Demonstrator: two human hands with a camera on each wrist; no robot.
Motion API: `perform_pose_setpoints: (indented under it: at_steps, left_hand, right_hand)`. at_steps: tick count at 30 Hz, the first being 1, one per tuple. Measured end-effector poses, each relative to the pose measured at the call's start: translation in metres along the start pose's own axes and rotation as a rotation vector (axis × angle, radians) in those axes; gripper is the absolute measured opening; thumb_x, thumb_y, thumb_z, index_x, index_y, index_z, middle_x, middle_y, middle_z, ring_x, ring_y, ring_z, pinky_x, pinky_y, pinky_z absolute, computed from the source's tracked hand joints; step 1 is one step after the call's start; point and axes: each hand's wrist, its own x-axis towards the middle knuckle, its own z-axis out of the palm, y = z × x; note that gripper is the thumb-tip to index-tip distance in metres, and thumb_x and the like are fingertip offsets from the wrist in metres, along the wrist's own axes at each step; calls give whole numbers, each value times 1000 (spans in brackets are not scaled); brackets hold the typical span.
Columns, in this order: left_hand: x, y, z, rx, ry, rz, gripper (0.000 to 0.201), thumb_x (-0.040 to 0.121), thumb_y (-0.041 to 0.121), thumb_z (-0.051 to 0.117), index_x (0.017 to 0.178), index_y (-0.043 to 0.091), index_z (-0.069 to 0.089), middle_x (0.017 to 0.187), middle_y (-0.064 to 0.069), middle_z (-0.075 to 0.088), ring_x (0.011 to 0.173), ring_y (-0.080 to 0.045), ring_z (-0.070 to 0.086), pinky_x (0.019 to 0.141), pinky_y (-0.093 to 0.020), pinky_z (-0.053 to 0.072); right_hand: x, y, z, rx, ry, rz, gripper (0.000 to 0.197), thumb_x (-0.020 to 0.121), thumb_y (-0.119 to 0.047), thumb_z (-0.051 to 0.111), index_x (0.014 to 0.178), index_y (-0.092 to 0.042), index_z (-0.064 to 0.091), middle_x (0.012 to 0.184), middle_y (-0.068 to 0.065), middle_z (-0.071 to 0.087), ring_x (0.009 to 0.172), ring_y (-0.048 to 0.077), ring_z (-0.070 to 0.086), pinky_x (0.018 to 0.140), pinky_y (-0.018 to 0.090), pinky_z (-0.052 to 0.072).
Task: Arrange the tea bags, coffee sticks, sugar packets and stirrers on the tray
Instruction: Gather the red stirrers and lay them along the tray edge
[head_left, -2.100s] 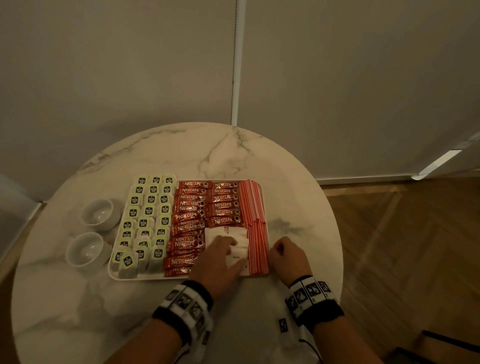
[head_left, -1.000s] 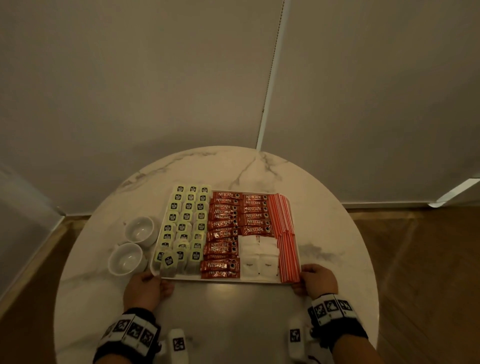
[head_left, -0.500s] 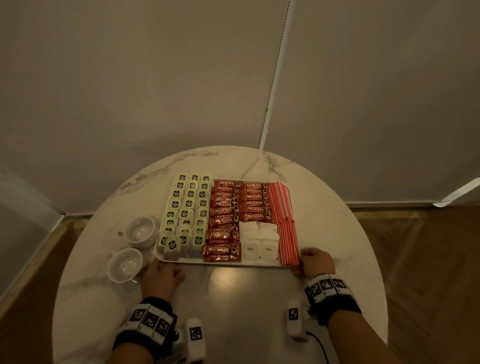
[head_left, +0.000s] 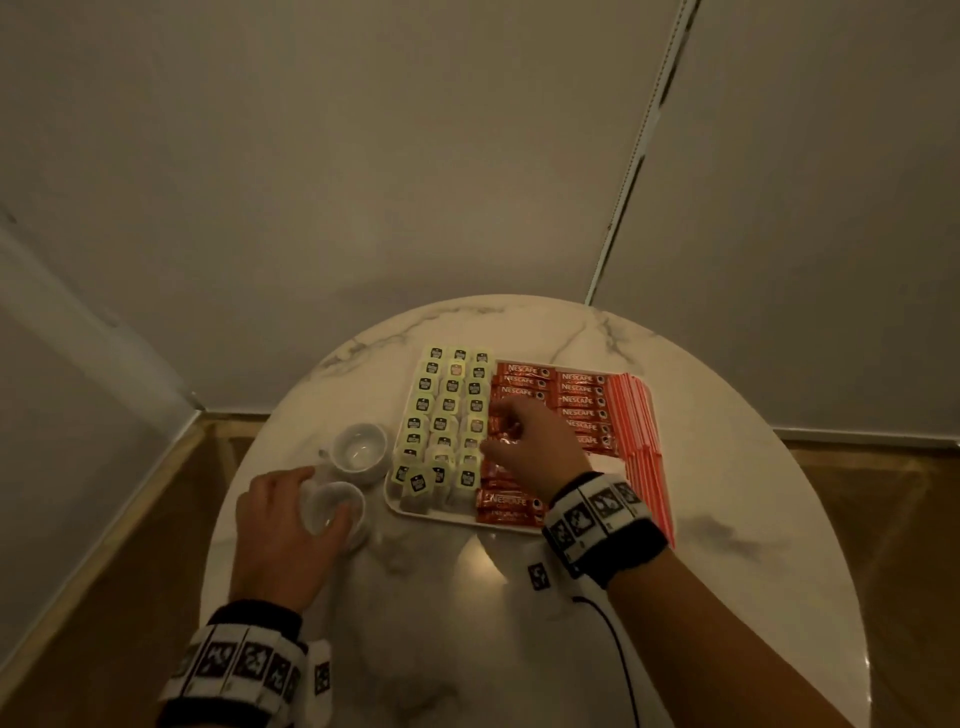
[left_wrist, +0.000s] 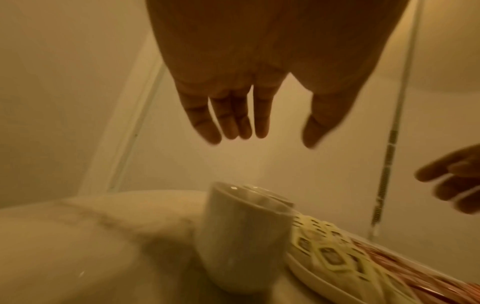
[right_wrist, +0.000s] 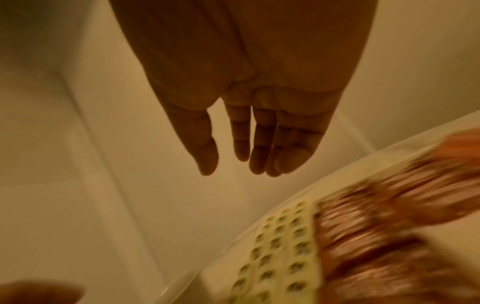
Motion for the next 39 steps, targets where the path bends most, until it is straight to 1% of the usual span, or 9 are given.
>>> perform_pose_setpoints:
  at_steps: [3, 6, 8, 10, 13, 16, 20, 28, 39]
  left_hand:
    - [14, -18, -1, 28, -149, -71, 87, 68, 45, 81, 140, 21, 37, 141, -5, 36, 129, -26, 32, 105, -41, 32]
    - [23, -19, 5, 91, -250, -35, 103, 56, 58, 82, 140, 22, 34, 143, -3, 38, 131, -23, 35, 108, -39, 31]
    - [26, -19, 9, 104, -294, -36, 103, 55, 56, 83, 139, 21, 36, 142, -2, 39, 130, -22, 37, 108, -36, 33]
    - [26, -20, 13, 120, -336, -38, 100, 59, 51, 84, 140, 20, 35, 142, -1, 37, 129, -21, 36, 107, -34, 35]
    - [30, -25, 15, 190, -371, 7, 95, 65, 55, 78, 142, 23, 32, 144, 3, 33, 130, -18, 33, 107, -31, 36]
    - [35, -31, 14, 197, -401, 33, 96, 66, 61, 74, 143, 25, 31, 147, 6, 30, 130, -15, 33, 107, -29, 36]
    - [39, -39, 13, 174, -427, 76, 95, 67, 65, 69, 144, 26, 29, 148, 9, 28, 130, -13, 32, 108, -25, 33]
    - [45, -44, 15, 136, -478, 106, 100, 66, 63, 72, 145, 28, 24, 151, 10, 23, 134, -9, 34, 110, -23, 31]
    - [43, -45, 12, 127, -499, 137, 100, 70, 60, 71, 148, 35, 14, 153, 13, 20, 137, -6, 30, 109, -21, 29]
  right_hand:
    - [23, -27, 48, -38, -145, -119, 65, 78, -28, 75, 136, -20, 46, 129, 0, 52, 115, 13, 49, 101, 32, 44]
    - [41, -44, 91, -104, -254, -178, 81, 74, -36, 79, 142, -19, 38, 141, 5, 43, 130, 23, 40, 109, 39, 35]
    - [50, -52, 115, -198, -281, -212, 84, 73, -44, 78, 142, -19, 38, 141, 6, 43, 128, 26, 42, 106, 41, 38]
    - [60, -53, 132, -306, -280, -238, 79, 76, -43, 75, 140, -18, 38, 140, 6, 43, 125, 28, 45, 102, 43, 40]
    - [77, -50, 147, -409, -281, -259, 74, 80, -40, 71, 141, -20, 35, 140, 6, 42, 124, 29, 46, 100, 44, 41]
    - [88, -46, 155, -469, -289, -274, 76, 79, -46, 70, 141, -21, 34, 137, 5, 44, 123, 28, 45, 100, 45, 40]
    - [105, -49, 155, -425, -301, -277, 80, 73, -47, 76, 137, -18, 39, 132, 5, 45, 119, 27, 46, 99, 44, 41]
    - [161, -53, 135, -275, -204, -203, 83, 75, -34, 77, 143, -18, 33, 141, 6, 38, 126, 29, 41, 102, 43, 41]
    - [172, -46, 134, -374, -231, -168, 83, 79, -46, 70, 146, -21, 29, 144, 5, 35, 130, 28, 38, 106, 46, 35]
